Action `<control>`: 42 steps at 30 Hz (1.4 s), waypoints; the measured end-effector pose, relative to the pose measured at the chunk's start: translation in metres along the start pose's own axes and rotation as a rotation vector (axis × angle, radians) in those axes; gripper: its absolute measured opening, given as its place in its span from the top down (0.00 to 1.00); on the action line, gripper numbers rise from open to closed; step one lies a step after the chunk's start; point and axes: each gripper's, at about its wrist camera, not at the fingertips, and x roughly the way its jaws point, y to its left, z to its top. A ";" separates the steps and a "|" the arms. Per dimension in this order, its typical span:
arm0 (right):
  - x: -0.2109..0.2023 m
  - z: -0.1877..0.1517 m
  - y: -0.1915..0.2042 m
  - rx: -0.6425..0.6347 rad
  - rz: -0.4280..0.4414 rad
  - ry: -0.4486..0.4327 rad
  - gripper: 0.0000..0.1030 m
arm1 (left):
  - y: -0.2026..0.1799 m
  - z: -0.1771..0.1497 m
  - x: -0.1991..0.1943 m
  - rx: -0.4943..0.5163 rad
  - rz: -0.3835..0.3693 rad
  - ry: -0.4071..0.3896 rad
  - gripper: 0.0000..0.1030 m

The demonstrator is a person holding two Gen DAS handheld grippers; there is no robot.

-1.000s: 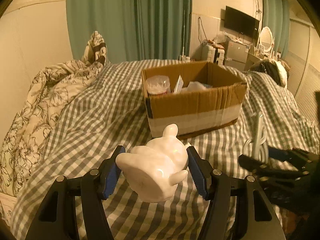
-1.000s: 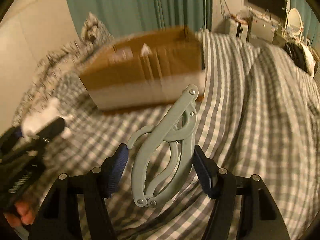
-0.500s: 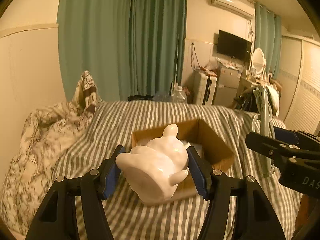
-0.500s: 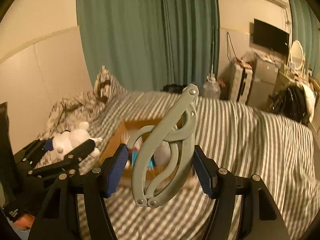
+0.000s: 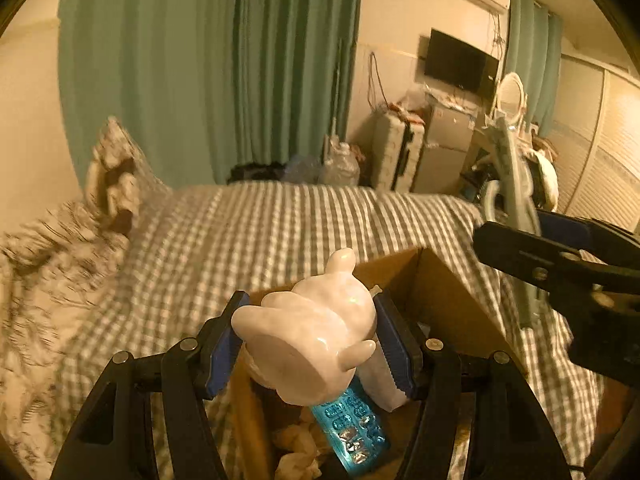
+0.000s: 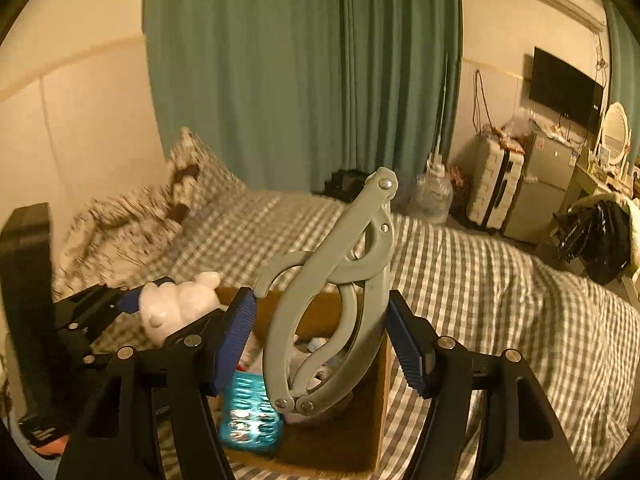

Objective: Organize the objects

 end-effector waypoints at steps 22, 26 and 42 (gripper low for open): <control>0.004 -0.023 -0.017 0.053 -0.052 -0.022 0.20 | 0.003 -0.019 0.003 -0.003 0.015 0.015 0.10; -0.041 -0.024 -0.015 0.028 -0.100 -0.119 0.12 | 0.002 -0.016 -0.035 0.001 0.070 -0.100 0.00; -0.155 -0.039 -0.001 -0.001 -0.181 -0.350 0.00 | -0.002 -0.016 -0.137 -0.009 0.147 -0.320 0.00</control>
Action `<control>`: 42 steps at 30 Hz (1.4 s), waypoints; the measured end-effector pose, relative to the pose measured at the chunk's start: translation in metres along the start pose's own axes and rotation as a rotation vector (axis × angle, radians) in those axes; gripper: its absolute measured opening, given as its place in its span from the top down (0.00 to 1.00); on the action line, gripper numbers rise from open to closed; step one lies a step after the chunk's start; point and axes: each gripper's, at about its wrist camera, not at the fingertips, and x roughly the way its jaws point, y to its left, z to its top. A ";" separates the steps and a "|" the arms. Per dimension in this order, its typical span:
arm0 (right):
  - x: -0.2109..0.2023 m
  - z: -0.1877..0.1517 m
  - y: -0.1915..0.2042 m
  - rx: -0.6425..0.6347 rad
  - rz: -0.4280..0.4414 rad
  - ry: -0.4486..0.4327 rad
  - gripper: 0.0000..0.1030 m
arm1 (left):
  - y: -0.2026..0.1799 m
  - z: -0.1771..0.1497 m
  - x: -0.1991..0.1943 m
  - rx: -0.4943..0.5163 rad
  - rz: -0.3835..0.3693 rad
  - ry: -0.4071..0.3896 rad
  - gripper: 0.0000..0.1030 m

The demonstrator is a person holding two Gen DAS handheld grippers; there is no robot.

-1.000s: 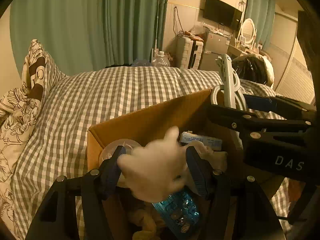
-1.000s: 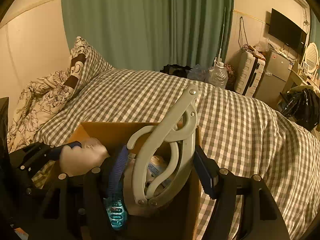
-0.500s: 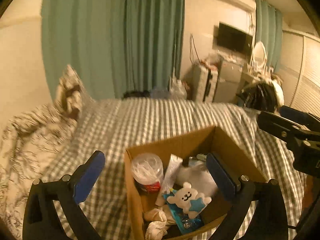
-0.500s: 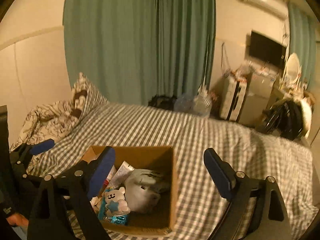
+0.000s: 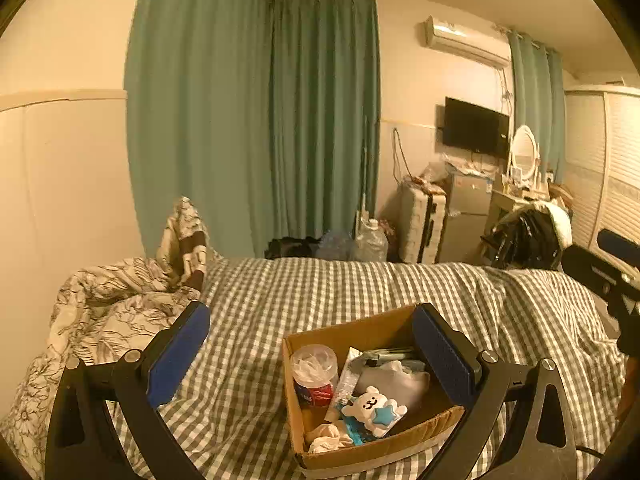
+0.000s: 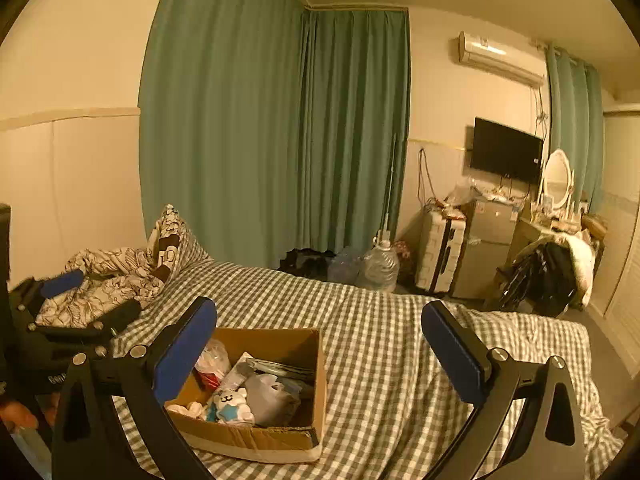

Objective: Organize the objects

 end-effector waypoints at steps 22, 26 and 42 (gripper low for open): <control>0.030 -0.052 -0.004 0.038 -0.039 0.061 0.00 | -0.002 -0.043 -0.009 -0.090 0.131 -0.018 0.00; 0.030 -0.052 -0.003 0.040 -0.041 0.059 0.00 | -0.002 -0.044 -0.010 -0.089 0.133 -0.015 0.00; 0.034 -0.052 0.002 0.038 -0.029 0.076 0.00 | -0.007 -0.044 -0.013 -0.078 0.126 -0.020 0.00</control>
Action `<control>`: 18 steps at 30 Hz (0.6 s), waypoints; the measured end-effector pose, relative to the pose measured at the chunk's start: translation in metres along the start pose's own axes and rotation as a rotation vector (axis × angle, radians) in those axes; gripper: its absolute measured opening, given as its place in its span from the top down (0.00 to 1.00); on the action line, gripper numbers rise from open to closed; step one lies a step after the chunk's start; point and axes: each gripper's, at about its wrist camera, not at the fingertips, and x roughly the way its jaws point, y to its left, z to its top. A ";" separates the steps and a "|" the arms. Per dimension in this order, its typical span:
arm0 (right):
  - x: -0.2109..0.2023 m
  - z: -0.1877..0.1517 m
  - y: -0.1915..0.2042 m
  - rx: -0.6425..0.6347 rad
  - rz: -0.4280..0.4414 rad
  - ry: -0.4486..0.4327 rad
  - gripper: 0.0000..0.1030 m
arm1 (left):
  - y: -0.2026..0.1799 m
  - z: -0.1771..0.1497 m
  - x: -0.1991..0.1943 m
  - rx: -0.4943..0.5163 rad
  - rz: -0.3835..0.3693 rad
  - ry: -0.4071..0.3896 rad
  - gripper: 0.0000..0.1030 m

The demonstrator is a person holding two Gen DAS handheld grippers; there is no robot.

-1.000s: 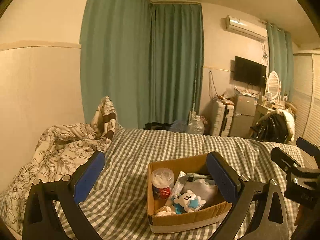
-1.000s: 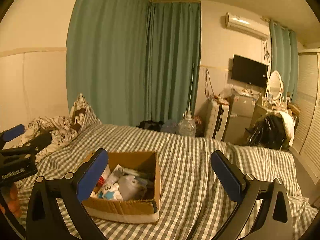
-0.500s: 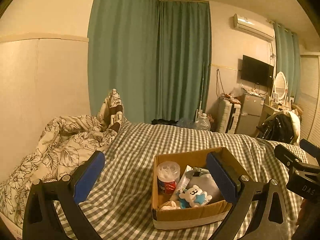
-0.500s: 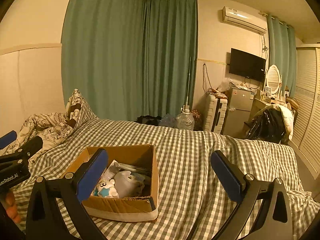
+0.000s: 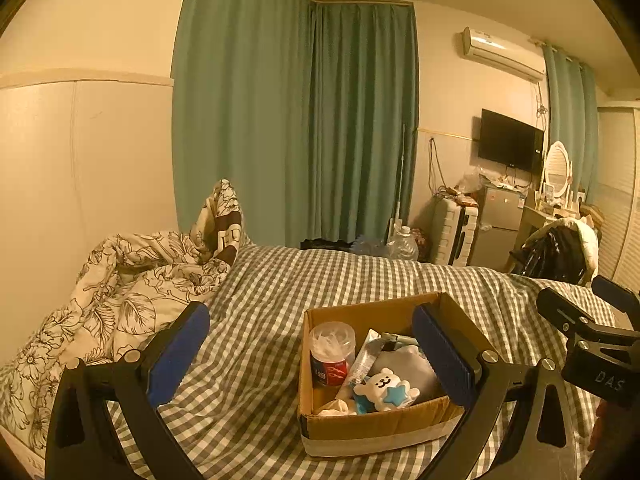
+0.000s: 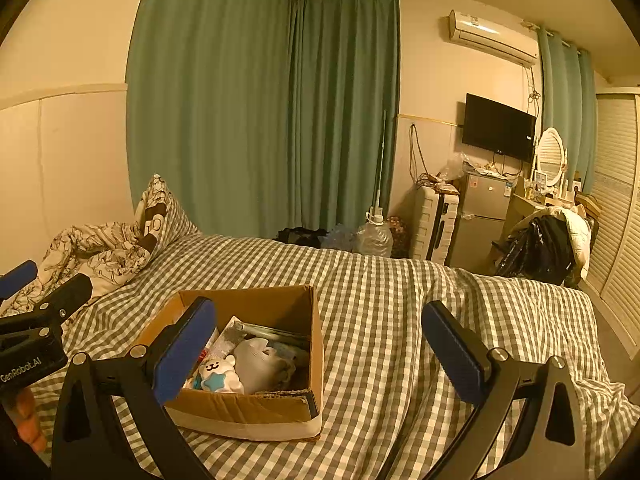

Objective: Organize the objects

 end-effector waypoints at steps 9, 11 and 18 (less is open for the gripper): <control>0.003 -0.001 0.005 -0.014 0.001 0.013 0.00 | -0.002 -0.002 0.002 0.002 -0.009 0.011 0.00; 0.004 -0.002 0.006 -0.015 -0.001 0.015 0.00 | -0.003 -0.002 0.002 0.005 -0.008 0.008 0.00; 0.006 -0.003 0.007 -0.012 -0.002 0.024 0.00 | -0.003 -0.003 0.002 0.007 -0.006 0.015 0.00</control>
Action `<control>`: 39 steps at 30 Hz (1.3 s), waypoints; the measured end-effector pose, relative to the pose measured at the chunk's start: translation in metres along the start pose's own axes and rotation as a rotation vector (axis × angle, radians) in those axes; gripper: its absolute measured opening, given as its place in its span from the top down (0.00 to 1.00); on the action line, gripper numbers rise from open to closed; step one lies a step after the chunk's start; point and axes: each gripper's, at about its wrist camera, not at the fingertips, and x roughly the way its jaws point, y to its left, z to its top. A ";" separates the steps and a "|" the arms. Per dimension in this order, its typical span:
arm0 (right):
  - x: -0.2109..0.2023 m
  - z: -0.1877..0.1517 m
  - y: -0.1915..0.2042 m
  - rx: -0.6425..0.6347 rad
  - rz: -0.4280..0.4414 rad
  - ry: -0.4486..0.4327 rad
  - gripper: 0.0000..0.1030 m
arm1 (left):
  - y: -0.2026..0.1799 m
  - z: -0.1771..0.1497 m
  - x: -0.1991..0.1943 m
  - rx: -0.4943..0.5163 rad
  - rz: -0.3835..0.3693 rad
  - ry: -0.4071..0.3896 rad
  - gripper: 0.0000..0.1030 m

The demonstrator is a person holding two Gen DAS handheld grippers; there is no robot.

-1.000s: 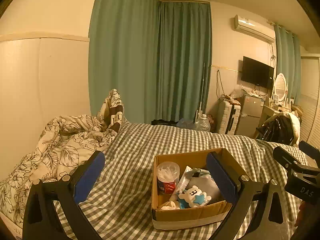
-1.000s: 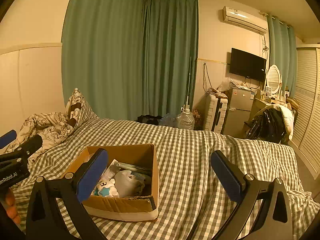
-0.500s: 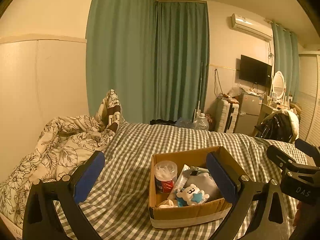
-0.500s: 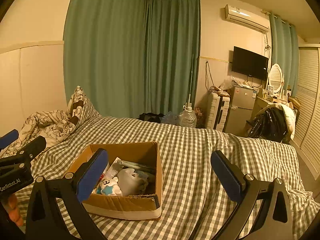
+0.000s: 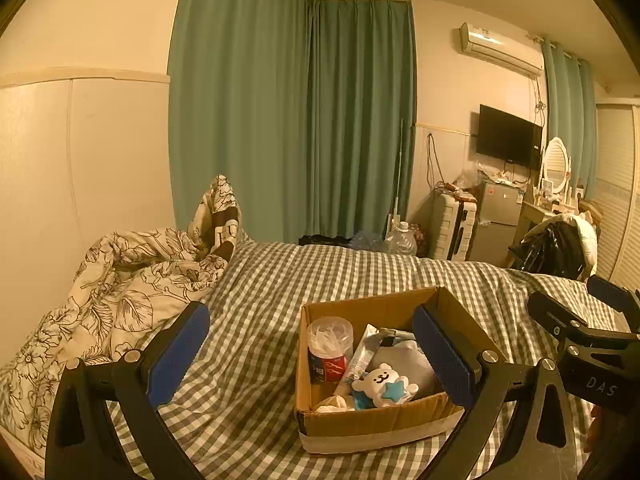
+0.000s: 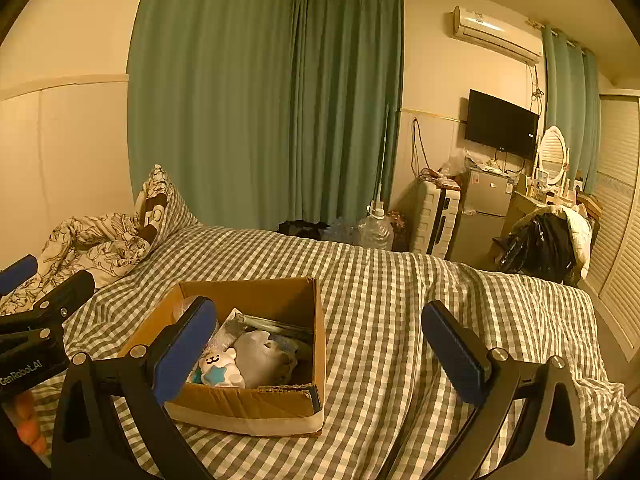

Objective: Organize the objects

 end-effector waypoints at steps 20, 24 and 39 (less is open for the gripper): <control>0.005 -0.001 0.003 -0.010 -0.003 0.022 0.00 | 0.004 -0.001 0.005 -0.015 0.029 0.027 0.00; 0.005 -0.001 0.003 -0.009 -0.004 0.021 0.00 | 0.004 -0.001 0.004 -0.006 0.031 0.022 0.00; 0.006 -0.002 0.002 -0.005 -0.002 0.020 0.00 | 0.004 -0.001 0.004 0.001 0.037 0.027 0.00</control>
